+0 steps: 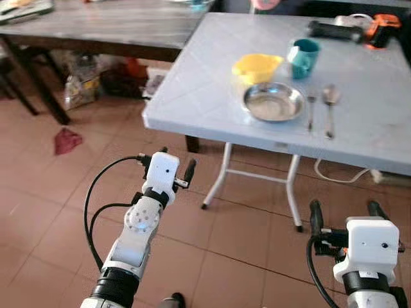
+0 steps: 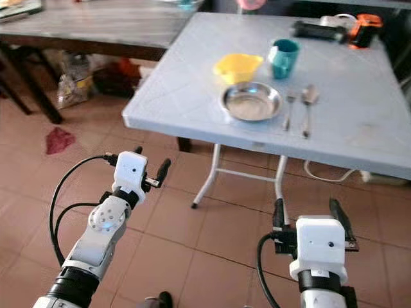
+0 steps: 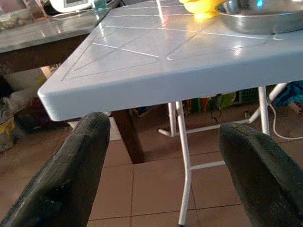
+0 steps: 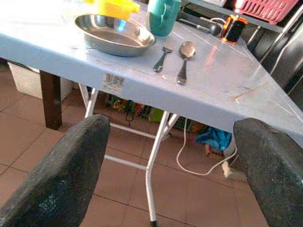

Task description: Setting the table

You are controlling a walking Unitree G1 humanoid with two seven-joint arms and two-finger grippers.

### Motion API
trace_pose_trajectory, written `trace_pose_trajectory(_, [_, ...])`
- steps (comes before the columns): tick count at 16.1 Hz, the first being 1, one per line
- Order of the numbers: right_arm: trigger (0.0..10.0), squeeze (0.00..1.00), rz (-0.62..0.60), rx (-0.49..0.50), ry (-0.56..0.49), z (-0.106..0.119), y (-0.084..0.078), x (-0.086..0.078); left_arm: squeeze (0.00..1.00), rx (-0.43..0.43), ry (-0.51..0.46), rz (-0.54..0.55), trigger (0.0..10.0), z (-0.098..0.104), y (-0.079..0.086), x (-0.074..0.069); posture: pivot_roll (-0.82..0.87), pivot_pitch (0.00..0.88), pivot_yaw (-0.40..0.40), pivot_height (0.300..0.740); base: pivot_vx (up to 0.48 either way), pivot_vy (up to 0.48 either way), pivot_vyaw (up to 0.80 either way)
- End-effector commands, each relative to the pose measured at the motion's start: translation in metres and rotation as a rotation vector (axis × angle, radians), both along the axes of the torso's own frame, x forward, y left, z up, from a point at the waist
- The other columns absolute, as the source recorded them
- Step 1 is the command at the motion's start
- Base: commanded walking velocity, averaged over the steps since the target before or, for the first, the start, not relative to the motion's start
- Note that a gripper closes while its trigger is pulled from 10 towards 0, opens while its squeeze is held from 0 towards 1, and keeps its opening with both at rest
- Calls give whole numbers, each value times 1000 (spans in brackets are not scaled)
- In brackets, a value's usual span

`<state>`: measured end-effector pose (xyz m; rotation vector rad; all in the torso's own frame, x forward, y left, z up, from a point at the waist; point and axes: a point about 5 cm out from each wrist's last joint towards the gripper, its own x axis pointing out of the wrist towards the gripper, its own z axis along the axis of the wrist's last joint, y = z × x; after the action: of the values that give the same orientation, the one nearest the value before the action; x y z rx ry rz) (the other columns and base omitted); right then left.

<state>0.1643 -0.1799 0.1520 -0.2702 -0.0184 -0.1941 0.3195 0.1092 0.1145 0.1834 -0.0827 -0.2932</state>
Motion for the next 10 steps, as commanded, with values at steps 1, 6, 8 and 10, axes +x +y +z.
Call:
trace_pose_trajectory(1, [10000, 0, -15, 3, -5, 1, -1, -3, 0, 10, 0, -20, 10000, 0, -2, 0, -217, 164, 59, 740, 0, 0, 0])
trace_pose_trajectory(6, [10000, 0, -11, -6, -23, 6, 0, -1, 0, 10, 8, -16, 10000, -1, -1, 1, -213, 162, 65, 740, 0, -294, 0])
trace_pose_trajectory(8, [10000, 0, -4, -17, -26, 7, 1, 0, 0, 11, 9, -17, 10000, -1, 0, 1, -214, 161, 65, 740, 0, -298, 0])
trace_pose_trajectory(10, [10000, 0, -4, -16, -23, 6, 2, 0, 0, 11, 10, -17, 10000, -1, 0, 1, -213, 161, 65, 740, 0, -311, 0])
